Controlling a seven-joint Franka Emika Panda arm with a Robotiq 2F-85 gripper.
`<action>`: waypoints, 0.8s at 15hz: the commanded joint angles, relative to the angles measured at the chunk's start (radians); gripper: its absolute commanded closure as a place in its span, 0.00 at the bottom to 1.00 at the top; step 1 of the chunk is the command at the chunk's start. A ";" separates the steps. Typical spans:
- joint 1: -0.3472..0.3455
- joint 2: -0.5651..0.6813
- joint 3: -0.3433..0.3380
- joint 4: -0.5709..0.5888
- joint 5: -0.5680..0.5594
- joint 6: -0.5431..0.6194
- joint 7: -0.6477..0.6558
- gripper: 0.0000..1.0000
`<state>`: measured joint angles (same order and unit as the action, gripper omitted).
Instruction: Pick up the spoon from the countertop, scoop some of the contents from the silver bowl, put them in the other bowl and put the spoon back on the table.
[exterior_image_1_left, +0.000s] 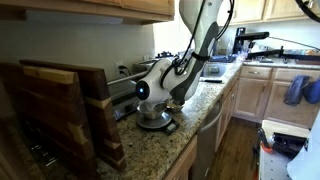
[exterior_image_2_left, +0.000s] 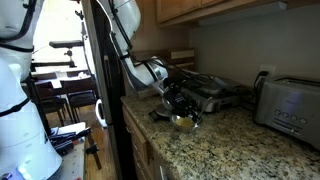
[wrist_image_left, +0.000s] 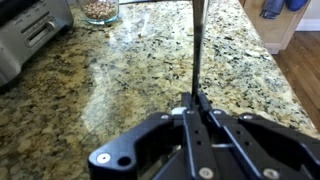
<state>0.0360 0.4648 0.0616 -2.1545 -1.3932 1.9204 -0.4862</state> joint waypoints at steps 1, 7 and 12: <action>0.003 0.001 0.010 -0.013 -0.007 -0.009 0.040 0.97; -0.005 0.010 0.020 0.007 0.031 0.005 0.049 0.97; -0.018 0.008 0.021 0.017 0.095 0.023 0.050 0.97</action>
<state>0.0356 0.4785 0.0705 -2.1348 -1.3369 1.9232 -0.4605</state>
